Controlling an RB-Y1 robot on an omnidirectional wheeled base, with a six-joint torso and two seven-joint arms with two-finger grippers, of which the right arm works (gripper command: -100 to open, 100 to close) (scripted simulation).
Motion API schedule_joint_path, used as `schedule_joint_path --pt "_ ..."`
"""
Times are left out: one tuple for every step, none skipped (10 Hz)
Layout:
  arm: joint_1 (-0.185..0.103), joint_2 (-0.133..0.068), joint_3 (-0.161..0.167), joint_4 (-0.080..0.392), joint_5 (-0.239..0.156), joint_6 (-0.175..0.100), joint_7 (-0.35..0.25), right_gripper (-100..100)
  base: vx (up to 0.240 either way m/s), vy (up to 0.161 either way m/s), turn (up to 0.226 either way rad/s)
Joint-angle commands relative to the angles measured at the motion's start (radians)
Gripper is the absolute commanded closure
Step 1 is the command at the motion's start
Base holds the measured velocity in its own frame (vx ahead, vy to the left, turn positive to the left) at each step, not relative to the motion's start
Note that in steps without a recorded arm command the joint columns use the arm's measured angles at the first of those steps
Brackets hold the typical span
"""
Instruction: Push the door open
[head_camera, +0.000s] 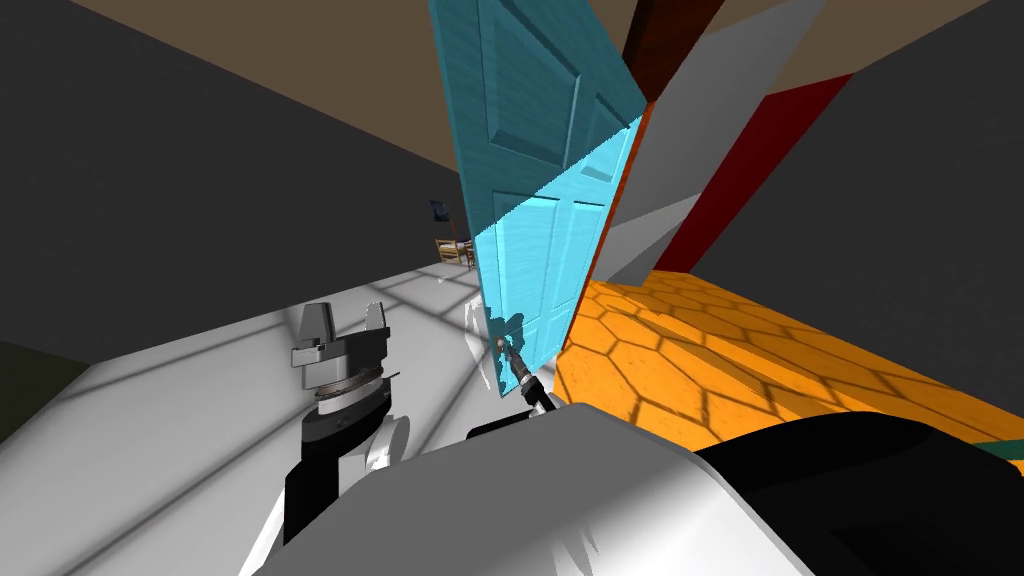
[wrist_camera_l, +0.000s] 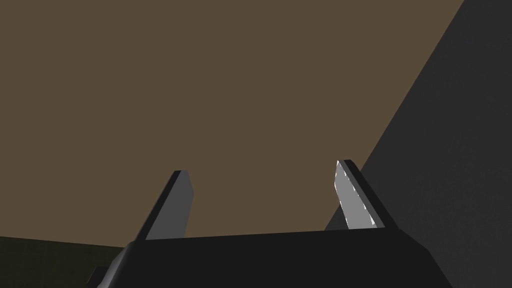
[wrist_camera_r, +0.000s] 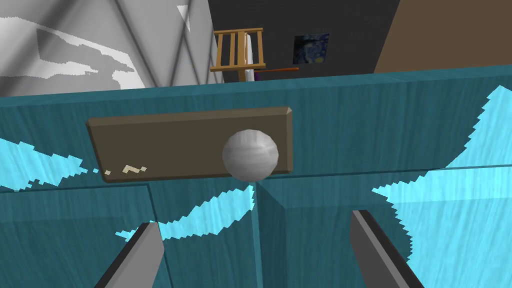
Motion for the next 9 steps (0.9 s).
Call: schedule_joint_path --pt "-0.001 0.002 -0.004 0.005 0.0 -0.006 0.002 -100 0.21 0.087 0.027" --pt "-0.003 0.005 -0.008 0.01 -0.001 -0.011 0.003 -100 0.238 0.1 0.031" --pt "-0.004 0.008 -0.01 0.012 -0.001 -0.013 0.004 -100 0.23 0.1 0.032" --pt "-0.003 0.006 -0.009 0.01 -0.001 -0.011 0.003 -100 0.094 0.041 -0.003" --pt "-0.003 0.006 -0.009 0.01 -0.001 -0.011 0.003 100 -0.019 -0.006 -0.008" --pt "-0.003 0.006 -0.009 0.01 -0.001 -0.011 0.003 100 -0.037 -0.016 0.017" --pt "-0.003 0.006 -0.009 0.01 -0.001 -0.011 0.003 100 -0.024 -0.013 0.006" --pt "-0.003 0.006 -0.009 0.01 -0.001 -0.011 0.003 100 -0.014 -0.007 -0.003" --pt "-0.003 0.006 -0.009 0.01 -0.001 -0.011 0.003 100 -0.008 -0.002 -0.004"
